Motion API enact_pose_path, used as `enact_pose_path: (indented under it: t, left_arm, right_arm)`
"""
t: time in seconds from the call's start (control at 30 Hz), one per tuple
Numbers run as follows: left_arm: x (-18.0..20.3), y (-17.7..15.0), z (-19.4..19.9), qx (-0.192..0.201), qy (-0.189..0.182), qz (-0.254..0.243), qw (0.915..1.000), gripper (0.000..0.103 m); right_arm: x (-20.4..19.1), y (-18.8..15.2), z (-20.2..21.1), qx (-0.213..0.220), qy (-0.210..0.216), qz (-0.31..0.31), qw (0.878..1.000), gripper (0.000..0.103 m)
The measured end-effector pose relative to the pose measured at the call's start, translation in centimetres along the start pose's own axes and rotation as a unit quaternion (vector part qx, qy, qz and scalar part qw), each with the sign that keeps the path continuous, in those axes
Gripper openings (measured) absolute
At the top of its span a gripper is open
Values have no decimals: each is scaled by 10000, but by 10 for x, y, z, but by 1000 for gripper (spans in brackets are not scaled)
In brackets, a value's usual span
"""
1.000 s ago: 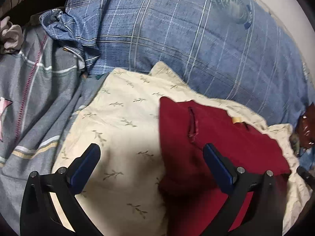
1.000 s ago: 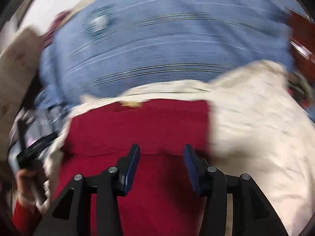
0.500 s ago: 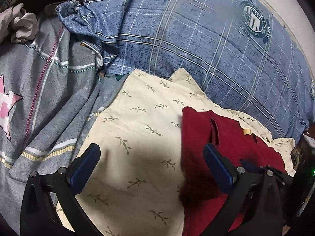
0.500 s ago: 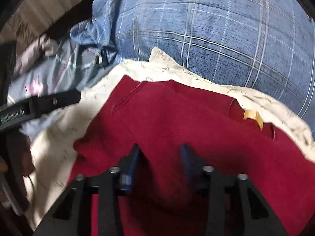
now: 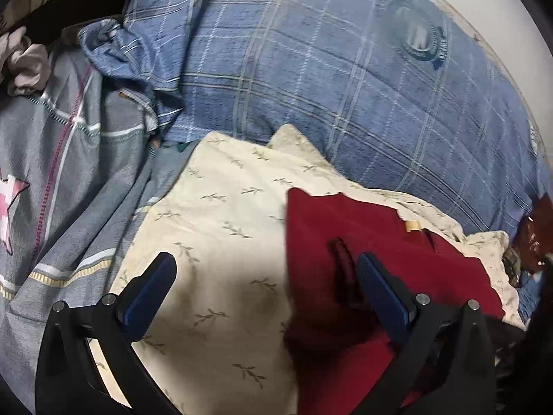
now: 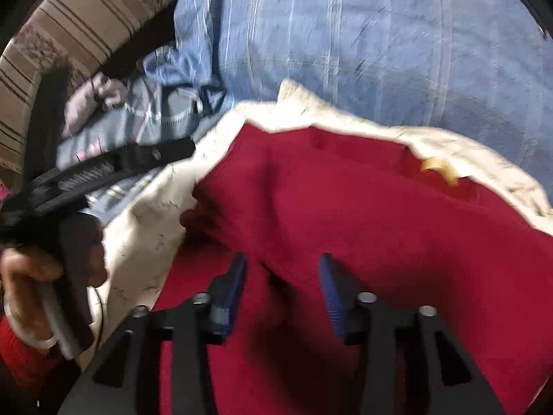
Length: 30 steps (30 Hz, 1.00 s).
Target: Fold small clothes
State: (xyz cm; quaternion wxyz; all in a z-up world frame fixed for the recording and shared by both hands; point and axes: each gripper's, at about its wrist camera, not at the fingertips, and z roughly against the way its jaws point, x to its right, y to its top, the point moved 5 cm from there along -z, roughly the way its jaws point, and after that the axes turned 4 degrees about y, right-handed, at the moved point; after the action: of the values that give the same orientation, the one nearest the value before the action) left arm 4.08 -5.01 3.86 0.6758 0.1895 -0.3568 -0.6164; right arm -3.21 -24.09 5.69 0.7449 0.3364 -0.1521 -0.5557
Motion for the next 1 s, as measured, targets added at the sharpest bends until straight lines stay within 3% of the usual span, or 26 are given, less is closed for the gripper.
enact_pose_path:
  t: [0.03, 0.17, 0.3, 0.37, 0.4, 0.43, 0.57, 0.67, 0.83, 1.0]
  left_arm:
    - [4, 0, 1, 18, -37, -51, 10000, 103]
    - [15, -7, -2, -9, 39, -307, 9995, 103]
    - [21, -15, -11, -139, 135, -521, 9985, 103]
    - [23, -20, -17, -216, 256, -660, 9973, 103]
    - [24, -22, -21, -245, 326, -723, 9965, 103]
    - [24, -25, -25, -290, 392, -789, 9957, 103]
    - [22, -30, -36, -418, 475, -819, 9946, 103]
    - [21, -31, -36, -419, 504, -838, 9943, 103]
    - [22, -32, -36, -419, 518, -837, 9943, 103]
    - [22, -31, -36, -413, 524, -833, 9943, 103]
  right_arm:
    - [8, -1, 13, 115, -132, -54, 9998, 66]
    - [70, -13, 53, 250, -909, -546, 9940, 67]
    - [148, -35, 62, -28, -1663, -1359, 9767, 65]
    - [177, -47, 60, -145, -1962, -1501, 9689, 58]
    - [194, -55, 57, -338, -2308, -1548, 9600, 53]
    - [206, -62, 57, -430, -2502, -1587, 9541, 56]
    - [234, -81, 66, -113, -1834, -2406, 9531, 61]
    - [218, -78, 79, -50, -1991, -2141, 9563, 61]
    - [185, -63, 98, 405, -1785, -1831, 9659, 63]
    - [184, -56, 69, 127, -1803, -1685, 9690, 61]
